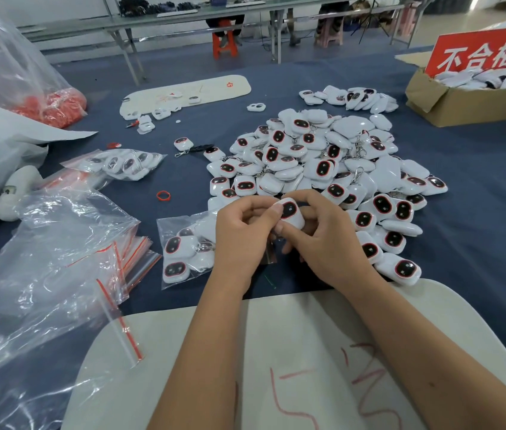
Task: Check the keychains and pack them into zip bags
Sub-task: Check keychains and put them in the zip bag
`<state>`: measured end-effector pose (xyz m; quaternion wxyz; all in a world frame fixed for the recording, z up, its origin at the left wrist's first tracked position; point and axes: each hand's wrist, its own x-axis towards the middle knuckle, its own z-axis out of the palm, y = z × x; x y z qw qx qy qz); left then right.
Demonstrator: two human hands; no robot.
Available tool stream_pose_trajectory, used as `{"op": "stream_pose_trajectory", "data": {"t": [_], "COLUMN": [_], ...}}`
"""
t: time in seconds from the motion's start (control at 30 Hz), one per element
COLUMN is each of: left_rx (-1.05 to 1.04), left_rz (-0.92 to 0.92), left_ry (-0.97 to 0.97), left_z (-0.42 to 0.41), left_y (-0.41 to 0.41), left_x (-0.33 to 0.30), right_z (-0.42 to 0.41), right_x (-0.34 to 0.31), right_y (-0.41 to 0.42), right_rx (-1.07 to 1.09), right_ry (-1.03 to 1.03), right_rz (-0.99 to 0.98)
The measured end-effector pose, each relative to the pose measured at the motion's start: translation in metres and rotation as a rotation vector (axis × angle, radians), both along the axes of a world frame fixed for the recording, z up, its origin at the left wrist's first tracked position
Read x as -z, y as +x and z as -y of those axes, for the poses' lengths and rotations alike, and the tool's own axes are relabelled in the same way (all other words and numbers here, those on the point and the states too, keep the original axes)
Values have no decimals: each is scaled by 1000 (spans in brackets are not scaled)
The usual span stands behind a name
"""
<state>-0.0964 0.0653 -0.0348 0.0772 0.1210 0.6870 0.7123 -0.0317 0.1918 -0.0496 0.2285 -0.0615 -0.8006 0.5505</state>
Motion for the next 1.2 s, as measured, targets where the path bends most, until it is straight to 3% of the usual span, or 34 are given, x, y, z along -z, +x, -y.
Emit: {"op": "stream_pose_trajectory", "data": {"t": [0.13, 0.37, 1.2], "left_rx": [-78, -7, 133], "left_rz": [-66, -98, -48], "left_ry": [-38, -13, 104], "left_z": [-1, 1, 5], "left_y": [-4, -4, 0], "left_x": [5, 5, 2], "right_z": [0, -2, -4], "right_x": [0, 0, -4], "right_y": [-1, 0, 0], "right_rx": [-53, 0, -30], "right_ry": [-77, -149, -301], "right_rz": [-2, -38, -31]}}
